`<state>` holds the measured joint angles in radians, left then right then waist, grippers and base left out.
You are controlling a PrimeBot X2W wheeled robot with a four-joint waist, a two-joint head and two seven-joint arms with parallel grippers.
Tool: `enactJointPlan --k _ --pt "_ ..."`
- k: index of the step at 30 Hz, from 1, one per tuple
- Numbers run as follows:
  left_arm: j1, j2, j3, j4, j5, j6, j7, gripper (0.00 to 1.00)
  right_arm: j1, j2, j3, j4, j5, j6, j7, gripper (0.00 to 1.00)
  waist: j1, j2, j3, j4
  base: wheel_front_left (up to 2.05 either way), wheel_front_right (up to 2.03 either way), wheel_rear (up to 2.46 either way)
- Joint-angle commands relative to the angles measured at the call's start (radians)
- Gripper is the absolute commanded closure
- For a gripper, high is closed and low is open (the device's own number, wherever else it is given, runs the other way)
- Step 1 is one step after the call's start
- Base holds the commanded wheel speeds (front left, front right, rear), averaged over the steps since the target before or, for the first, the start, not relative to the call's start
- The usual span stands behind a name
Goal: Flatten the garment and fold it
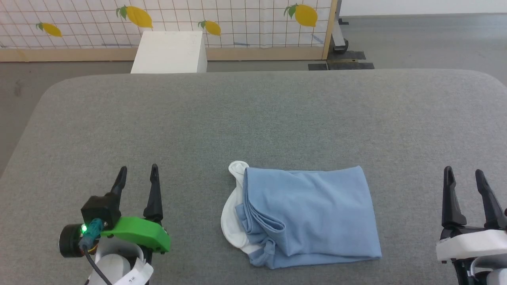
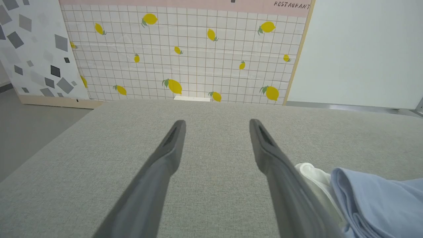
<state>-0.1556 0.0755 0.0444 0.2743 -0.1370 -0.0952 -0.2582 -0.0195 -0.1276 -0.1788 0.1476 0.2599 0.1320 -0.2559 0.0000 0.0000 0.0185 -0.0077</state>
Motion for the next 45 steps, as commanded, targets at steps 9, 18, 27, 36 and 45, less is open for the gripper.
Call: enactJointPlan --k 9,18,27,36,45 --pt "-0.004 0.005 -0.006 0.045 -0.006 0.008 -0.004 0.00 -0.015 0.001 0.012 0.035 -0.028 -0.001 -0.006 0.00 0.0000 0.0000 0.008 -0.001 0.00 0.00 0.00" --pt "-0.009 0.009 -0.007 0.050 -0.015 0.009 -0.004 0.00 -0.029 0.001 0.022 0.043 -0.032 -0.001 -0.006 0.00 0.0000 0.0000 0.016 0.004 0.00 0.00 0.00" --pt "-0.012 0.012 -0.008 0.045 -0.020 0.013 -0.004 0.00 -0.031 0.002 0.019 0.046 -0.028 -0.001 -0.006 0.00 0.0000 0.0000 0.018 0.004 0.00 0.00 0.00" --pt "-0.013 0.016 -0.012 0.034 -0.020 0.016 -0.004 0.00 -0.047 0.014 -0.017 0.043 -0.013 -0.001 0.012 0.00 0.0000 0.0000 0.020 0.005 0.00 0.00 0.00" --pt "-0.015 0.014 -0.014 -0.011 -0.027 0.022 -0.004 0.00 -0.242 -0.021 0.082 0.033 0.047 -0.001 0.573 0.00 0.0000 0.0000 0.053 0.011 0.00 0.00 0.00"
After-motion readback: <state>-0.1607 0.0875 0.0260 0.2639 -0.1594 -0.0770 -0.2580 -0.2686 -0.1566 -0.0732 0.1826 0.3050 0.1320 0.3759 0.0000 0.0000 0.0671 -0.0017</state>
